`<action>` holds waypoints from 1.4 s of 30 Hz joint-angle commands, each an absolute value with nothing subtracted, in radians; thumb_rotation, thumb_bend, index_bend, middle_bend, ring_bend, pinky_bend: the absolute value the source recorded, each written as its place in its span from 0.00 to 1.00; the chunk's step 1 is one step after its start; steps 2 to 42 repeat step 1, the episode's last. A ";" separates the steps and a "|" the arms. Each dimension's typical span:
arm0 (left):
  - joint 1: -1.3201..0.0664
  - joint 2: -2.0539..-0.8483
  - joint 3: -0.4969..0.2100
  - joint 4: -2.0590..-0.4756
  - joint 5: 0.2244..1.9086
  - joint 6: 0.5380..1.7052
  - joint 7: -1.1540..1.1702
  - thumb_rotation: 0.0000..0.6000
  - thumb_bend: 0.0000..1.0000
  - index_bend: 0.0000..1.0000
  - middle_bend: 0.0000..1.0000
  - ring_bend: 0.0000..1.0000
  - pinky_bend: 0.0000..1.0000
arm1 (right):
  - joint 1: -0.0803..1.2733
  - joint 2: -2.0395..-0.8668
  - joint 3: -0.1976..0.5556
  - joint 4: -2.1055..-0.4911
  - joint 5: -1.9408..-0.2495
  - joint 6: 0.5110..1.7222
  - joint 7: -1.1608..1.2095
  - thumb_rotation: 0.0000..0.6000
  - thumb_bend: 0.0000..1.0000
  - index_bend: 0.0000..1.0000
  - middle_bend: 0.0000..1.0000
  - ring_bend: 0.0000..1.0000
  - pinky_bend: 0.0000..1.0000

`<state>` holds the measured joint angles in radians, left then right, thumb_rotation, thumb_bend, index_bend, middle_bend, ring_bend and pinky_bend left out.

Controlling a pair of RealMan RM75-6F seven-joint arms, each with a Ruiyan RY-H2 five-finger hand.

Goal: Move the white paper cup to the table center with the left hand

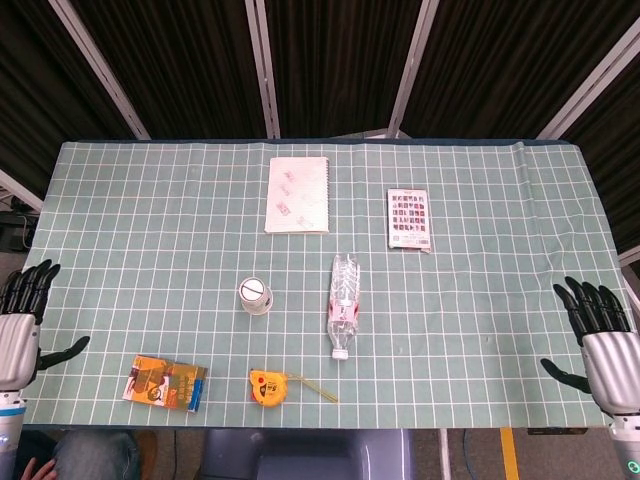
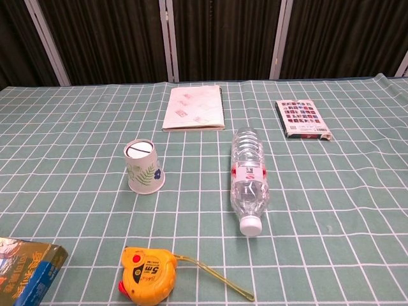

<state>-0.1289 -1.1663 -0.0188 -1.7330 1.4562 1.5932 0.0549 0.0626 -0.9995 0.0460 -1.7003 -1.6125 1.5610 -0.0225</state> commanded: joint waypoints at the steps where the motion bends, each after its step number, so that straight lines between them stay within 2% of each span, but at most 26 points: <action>1: -0.125 -1.158 -0.019 -1.726 1.453 1.576 0.037 1.00 0.07 0.00 0.00 0.00 0.00 | 0.059 -0.999 0.047 -1.703 -1.614 1.566 -0.023 1.00 0.00 0.00 0.00 0.00 0.00; 42: -0.125 -1.158 -0.019 -1.726 1.453 1.576 0.037 1.00 0.07 0.00 0.00 0.00 0.00 | 0.059 -0.999 0.047 -1.703 -1.614 1.566 -0.023 1.00 0.00 0.00 0.00 0.00 0.00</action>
